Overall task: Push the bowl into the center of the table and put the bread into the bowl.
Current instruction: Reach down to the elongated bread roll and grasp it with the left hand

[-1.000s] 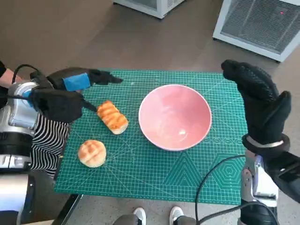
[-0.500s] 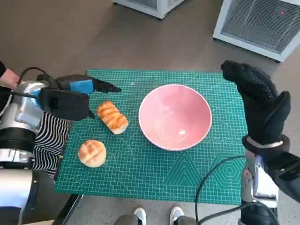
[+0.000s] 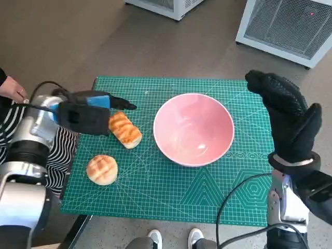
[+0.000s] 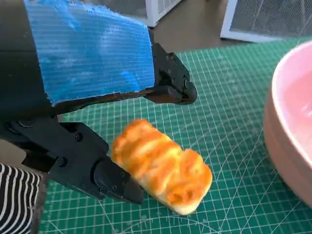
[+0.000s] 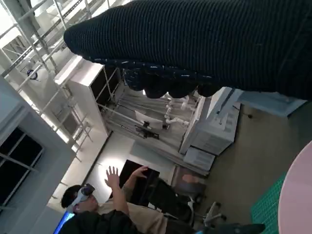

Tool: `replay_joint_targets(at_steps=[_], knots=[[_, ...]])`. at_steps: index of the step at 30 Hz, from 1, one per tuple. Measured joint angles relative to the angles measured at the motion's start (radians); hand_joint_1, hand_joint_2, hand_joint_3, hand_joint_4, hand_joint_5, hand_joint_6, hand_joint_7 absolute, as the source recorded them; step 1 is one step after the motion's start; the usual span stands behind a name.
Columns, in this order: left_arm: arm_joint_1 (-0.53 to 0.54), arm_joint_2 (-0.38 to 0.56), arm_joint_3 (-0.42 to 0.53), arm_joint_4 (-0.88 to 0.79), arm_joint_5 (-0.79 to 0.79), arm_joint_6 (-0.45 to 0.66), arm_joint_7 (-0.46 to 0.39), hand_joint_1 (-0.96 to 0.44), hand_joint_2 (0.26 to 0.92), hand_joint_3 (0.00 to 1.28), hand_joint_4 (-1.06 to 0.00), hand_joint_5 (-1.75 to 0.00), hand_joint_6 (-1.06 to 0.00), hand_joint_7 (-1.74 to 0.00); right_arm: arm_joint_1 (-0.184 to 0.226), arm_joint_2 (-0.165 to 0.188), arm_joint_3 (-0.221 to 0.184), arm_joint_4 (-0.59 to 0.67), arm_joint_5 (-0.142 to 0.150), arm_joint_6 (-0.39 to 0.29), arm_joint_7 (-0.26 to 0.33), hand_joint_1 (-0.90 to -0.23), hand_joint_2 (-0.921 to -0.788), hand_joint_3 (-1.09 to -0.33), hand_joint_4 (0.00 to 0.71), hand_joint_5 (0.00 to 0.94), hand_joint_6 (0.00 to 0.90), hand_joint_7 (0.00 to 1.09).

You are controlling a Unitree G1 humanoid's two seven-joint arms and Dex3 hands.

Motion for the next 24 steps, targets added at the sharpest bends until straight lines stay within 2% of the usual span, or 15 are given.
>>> replay_joint_targets(at_steps=[17, 24], knots=[[0.001, -0.07, -0.106, 0.046, 0.121, 0.022, 0.154, -0.02, 0.76, 0.01, -0.28, -0.01, -0.44, -0.01, 0.014, 0.006, 0.0, -0.021, 0.001, 0.027, -0.014, -0.704, -0.921, -0.722, 0.177, 0.015, 0.076, 0.44], [0.001, -0.089, -0.16, 0.067, 0.182, 0.034, 0.228, -0.03, 0.8, 0.03, -0.36, -0.03, -0.47, -0.01, 0.019, 0.006, -0.002, -0.034, 0.005, 0.038, -0.018, -0.703, -0.921, -0.714, 0.178, 0.013, 0.079, 0.45]])
